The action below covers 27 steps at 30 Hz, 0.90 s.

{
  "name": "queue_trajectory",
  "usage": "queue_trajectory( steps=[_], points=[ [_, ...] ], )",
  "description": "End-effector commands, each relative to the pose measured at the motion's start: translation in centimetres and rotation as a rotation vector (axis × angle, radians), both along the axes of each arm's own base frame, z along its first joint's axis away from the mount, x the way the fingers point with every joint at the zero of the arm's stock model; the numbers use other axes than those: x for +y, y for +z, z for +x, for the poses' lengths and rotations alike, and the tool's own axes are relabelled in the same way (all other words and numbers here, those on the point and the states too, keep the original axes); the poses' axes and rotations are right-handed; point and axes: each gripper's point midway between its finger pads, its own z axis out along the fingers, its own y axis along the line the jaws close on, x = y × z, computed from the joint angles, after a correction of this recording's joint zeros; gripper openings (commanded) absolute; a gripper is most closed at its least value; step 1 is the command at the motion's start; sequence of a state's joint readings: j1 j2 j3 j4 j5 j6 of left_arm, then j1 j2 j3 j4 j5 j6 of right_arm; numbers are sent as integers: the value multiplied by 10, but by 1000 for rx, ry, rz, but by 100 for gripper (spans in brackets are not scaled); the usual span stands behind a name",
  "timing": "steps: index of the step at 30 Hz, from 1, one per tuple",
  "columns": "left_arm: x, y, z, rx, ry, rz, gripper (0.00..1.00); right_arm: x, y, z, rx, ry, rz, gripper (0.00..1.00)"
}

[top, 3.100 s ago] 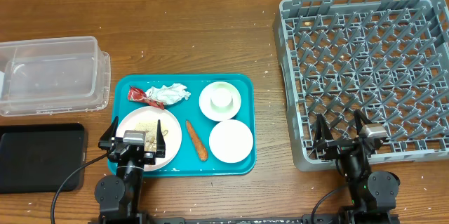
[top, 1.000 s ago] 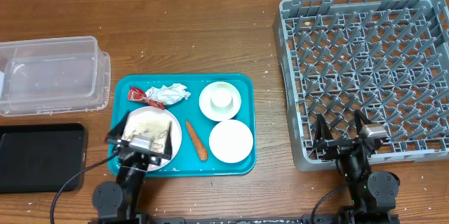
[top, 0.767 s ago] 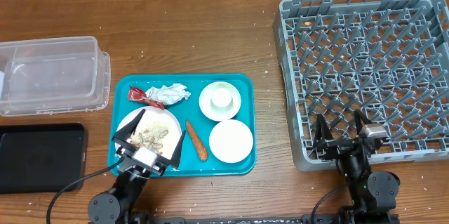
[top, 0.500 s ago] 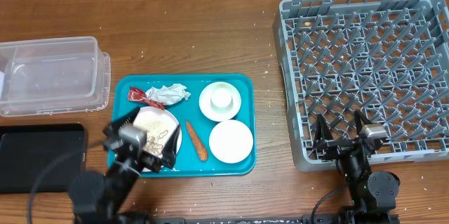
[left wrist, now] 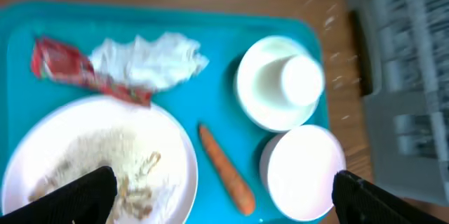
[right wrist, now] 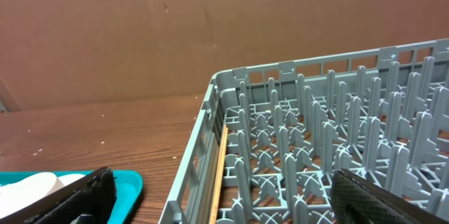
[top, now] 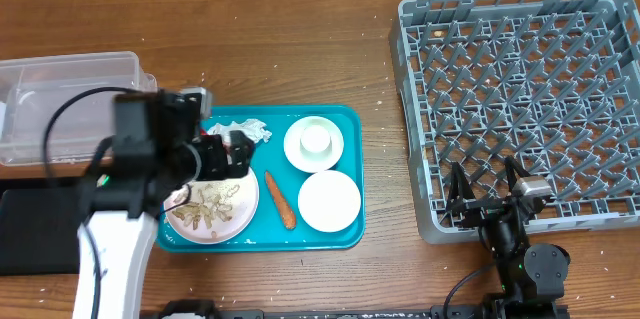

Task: Sort waste into correct bins and load items into the dishwasher
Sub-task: 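Grasp the rim of the white plate with the left gripper, then lift the plate and carry it left over the black tray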

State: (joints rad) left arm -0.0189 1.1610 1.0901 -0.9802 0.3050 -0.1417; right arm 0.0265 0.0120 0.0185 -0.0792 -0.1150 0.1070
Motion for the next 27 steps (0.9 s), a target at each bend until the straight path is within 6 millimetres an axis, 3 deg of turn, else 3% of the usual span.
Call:
queue_trajectory(
  steps=[1,5,8,9,10,20,27],
  points=[
    [1,-34,8,151,126,40,100,-2,-2,0,-5,-13,-3,100],
    [-11,-72,2,339,108,4,100,-2,-2,0,-5,-13,-3,100],
    [1,-97,-9,464,169,69,69,-2,-2,0,-5,-13,-3,100],
    [17,-107,-12,504,244,152,69,-2,-2,0,-5,-13,-3,100],
    [20,-110,-12,506,250,178,71,-2,-2,0,-5,-13,-3,100],
    [-6,-126,-24,502,208,274,77,-2,-2,0,-5,-13,-3,100],
    [-6,-144,-33,519,217,267,66,-2,-2,0,-5,-13,-3,100]
  ],
)
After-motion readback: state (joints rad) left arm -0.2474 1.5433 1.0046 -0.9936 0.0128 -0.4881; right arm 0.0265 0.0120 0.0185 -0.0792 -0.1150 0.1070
